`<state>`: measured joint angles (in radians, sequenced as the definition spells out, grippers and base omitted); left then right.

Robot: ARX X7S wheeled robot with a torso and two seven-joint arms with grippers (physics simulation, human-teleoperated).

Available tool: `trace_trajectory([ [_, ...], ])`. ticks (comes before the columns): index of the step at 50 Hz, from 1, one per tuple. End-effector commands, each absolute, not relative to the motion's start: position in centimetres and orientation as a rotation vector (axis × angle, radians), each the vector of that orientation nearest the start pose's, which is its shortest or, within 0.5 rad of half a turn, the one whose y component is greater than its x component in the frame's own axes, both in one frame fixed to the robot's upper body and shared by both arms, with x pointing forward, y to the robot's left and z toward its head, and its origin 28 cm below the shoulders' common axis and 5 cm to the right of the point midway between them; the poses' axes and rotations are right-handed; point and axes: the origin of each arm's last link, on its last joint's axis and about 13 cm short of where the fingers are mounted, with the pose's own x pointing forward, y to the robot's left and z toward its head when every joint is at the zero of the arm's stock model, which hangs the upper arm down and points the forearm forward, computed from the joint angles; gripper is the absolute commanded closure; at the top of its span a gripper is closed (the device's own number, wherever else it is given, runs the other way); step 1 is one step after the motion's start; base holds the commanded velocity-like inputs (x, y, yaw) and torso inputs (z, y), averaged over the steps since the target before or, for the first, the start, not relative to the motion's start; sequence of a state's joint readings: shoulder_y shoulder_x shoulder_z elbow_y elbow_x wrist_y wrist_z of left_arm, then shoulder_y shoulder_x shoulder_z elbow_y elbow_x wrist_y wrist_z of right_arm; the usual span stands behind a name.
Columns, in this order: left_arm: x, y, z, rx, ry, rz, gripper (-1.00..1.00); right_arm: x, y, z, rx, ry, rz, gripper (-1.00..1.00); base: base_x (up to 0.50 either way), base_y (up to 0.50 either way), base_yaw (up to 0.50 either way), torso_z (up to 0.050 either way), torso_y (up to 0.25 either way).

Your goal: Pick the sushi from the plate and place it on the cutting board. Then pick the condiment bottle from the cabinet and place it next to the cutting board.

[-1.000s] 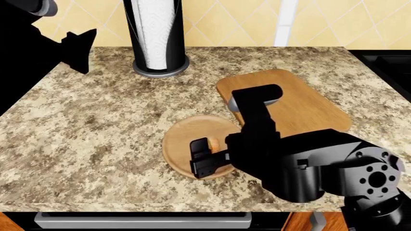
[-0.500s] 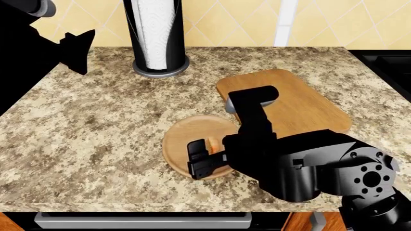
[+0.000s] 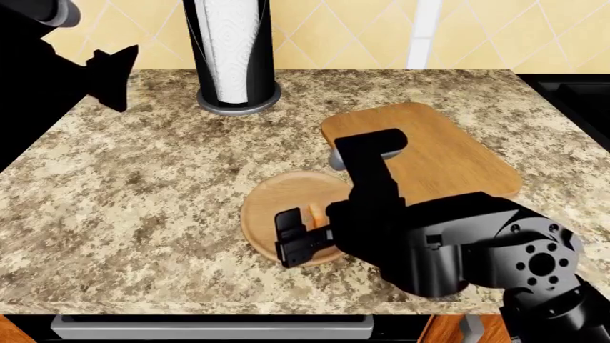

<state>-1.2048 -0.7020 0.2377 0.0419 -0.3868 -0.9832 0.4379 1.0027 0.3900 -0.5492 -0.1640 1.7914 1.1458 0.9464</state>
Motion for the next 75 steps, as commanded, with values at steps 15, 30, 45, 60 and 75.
trace_trajectory([
  [15, 30.4, 35.7, 32.5, 0.359, -0.046, -0.241, -1.0, 26.1, -4.6, 22.5, -0.011, 0.593, 0.547, -1.0, 0.0, 0.0, 0.0, 0.0, 0.0],
  [30, 30.3, 35.6, 32.6, 0.36, -0.046, -0.243, -1.0, 26.7, -5.0, 22.4, -0.034, 0.581, 0.492, -1.0, 0.0, 0.0, 0.0, 0.0, 0.0],
  [45, 30.3, 35.5, 32.6, 0.36, -0.046, -0.246, -1.0, 26.8, -5.1, 22.3, -0.037, 0.582, 0.475, -1.0, 0.0, 0.0, 0.0, 0.0, 0.0],
  [60, 30.3, 35.5, 32.5, 0.36, -0.044, -0.247, -1.0, 26.5, -5.1, 22.0, -0.03, 0.595, 0.485, -1.0, 0.0, 0.0, 0.0, 0.0, 0.0],
  [75, 30.5, 35.4, 32.5, 0.36, -0.043, -0.25, -1.0, 26.6, -5.2, 21.9, -0.027, 0.605, 0.483, -1.0, 0.0, 0.0, 0.0, 0.0, 0.0],
])
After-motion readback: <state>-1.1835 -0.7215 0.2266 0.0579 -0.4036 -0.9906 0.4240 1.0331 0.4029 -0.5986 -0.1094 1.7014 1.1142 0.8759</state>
